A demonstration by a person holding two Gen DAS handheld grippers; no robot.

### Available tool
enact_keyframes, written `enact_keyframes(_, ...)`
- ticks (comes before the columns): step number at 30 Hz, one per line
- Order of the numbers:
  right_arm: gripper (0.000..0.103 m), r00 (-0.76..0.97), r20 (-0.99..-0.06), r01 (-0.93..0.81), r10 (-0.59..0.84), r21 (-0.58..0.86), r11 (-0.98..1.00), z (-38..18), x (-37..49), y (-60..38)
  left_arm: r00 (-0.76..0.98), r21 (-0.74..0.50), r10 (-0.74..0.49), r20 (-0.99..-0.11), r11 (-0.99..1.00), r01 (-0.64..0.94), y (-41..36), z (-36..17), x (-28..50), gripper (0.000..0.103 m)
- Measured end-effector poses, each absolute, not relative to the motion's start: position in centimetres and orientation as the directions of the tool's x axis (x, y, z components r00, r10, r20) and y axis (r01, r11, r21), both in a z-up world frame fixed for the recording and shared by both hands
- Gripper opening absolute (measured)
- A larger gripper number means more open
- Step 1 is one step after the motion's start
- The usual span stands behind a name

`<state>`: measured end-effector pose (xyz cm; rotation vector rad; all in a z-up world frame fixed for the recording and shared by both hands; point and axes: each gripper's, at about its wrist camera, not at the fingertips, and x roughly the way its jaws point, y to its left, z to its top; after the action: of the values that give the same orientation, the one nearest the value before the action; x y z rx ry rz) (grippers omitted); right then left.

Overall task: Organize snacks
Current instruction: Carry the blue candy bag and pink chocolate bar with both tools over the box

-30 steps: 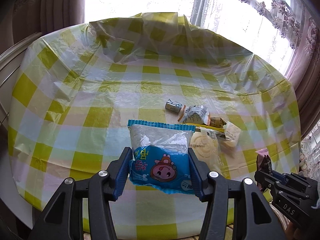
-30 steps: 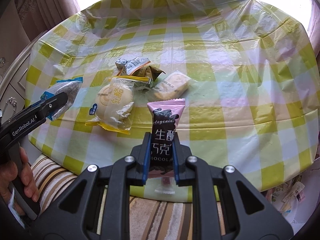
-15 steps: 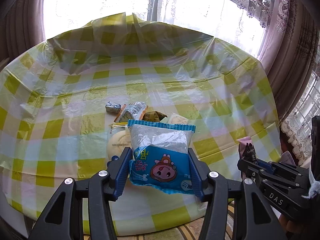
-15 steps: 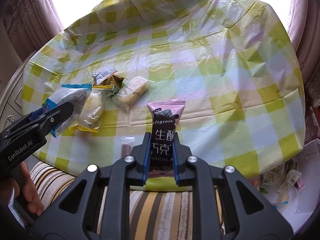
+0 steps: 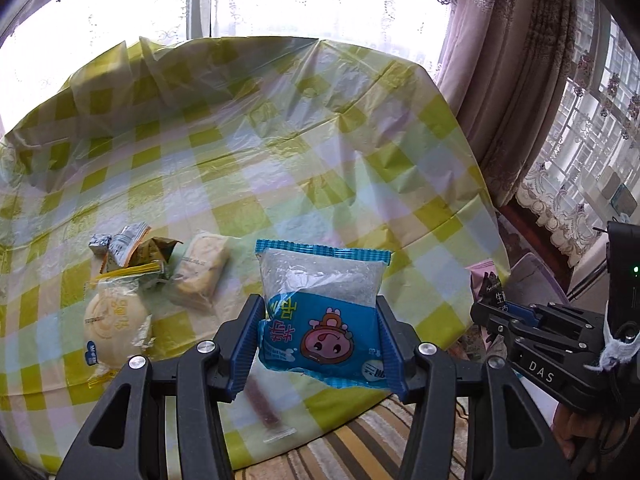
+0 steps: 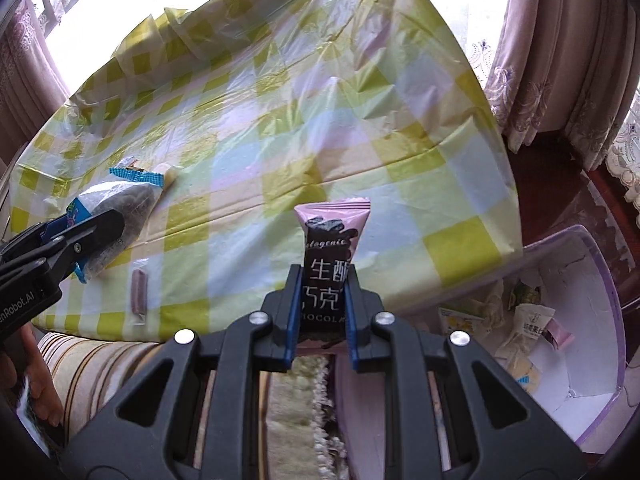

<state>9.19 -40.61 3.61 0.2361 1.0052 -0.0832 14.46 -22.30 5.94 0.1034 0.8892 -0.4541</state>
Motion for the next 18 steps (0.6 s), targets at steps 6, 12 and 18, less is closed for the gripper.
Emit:
enact_keyframes(6, 0.022, 0.510, -0.860, 0.277, -0.036, 0.124, 0.953, 3.0, 6.5, -45.4, 0.478, -0.107, -0.406, -0.779, 0.837, 0.537, -27.6, 5.5, 13.8, 0.054)
enact_keyframes(12, 0.022, 0.476, -0.872, 0.382, -0.116, 0.087, 0.920, 2.6, 3.5, -50.4, 0.391, -0.123, -0.463, -0.796, 0.755, 0.644, -33.0, 4.6, 11.8, 0.054)
enact_keyframes(18, 0.023, 0.442, -0.879, 0.471, -0.182, 0.055, 0.880, 2.5, 1.1, -54.4, 0.325, -0.128, -0.495, -0.806, 0.681, 0.721, -37.5, 4.1, 10.0, 0.054)
